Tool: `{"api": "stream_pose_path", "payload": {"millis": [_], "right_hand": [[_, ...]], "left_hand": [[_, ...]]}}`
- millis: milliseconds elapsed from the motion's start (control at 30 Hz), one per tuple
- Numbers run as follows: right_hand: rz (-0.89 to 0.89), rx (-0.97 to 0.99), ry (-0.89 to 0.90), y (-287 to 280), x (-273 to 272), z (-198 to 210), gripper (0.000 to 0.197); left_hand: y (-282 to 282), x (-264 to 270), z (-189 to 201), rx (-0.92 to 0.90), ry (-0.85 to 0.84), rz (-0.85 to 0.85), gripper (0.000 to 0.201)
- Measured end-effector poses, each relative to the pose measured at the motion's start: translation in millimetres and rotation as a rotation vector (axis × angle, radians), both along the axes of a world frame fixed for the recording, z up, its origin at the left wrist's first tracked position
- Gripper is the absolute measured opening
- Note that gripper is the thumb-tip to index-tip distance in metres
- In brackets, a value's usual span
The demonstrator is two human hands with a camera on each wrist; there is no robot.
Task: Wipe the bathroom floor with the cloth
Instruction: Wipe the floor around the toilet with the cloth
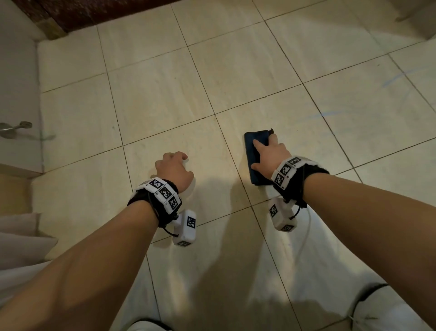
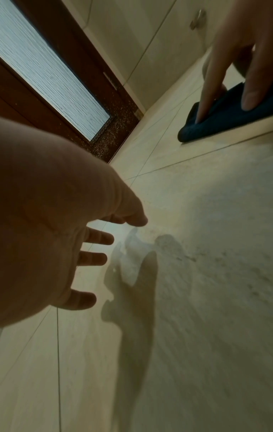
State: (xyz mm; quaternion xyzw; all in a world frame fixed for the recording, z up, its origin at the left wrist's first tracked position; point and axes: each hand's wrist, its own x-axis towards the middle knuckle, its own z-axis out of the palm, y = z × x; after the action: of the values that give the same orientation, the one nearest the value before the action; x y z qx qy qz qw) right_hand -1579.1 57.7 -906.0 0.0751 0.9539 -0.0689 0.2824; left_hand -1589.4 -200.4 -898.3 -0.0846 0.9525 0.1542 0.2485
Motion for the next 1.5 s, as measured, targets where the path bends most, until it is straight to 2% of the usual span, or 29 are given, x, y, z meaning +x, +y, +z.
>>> {"api": "stream_pose_path", "payload": {"millis": [467, 567, 700, 933, 1100, 1233, 1500], "right_hand": [[0.271, 0.007, 0.035, -21, 42, -4, 0.068], [0.26, 0.012, 0.075, -23, 45, -5, 0.063], [0.278, 0.023, 0.117, -23, 50, -10, 0.066], [0.255, -0.04, 0.087, -21, 44, -16, 0.071], [0.229, -0.06, 0.064, -25, 35, -21, 0.07], [0.209, -0.044, 0.073, -34, 14, -25, 0.075], [0.158, 0.015, 0.116, -55, -56, -31, 0.077]], "left_hand": [[7, -1, -16, -0.072, 0.013, -0.056, 0.06], [9, 0, -17, -0.085, 0.019, -0.056, 0.059], [10, -2, -19, -0.095, 0.036, -0.058, 0.06], [13, -11, -25, -0.067, 0.066, 0.007, 0.058], [15, -26, -30, -0.102, 0.076, -0.035, 0.07], [13, -41, -30, -0.127, 0.02, -0.057, 0.078], [21, -52, -33, -0.121, 0.006, -0.01, 0.073]]}}
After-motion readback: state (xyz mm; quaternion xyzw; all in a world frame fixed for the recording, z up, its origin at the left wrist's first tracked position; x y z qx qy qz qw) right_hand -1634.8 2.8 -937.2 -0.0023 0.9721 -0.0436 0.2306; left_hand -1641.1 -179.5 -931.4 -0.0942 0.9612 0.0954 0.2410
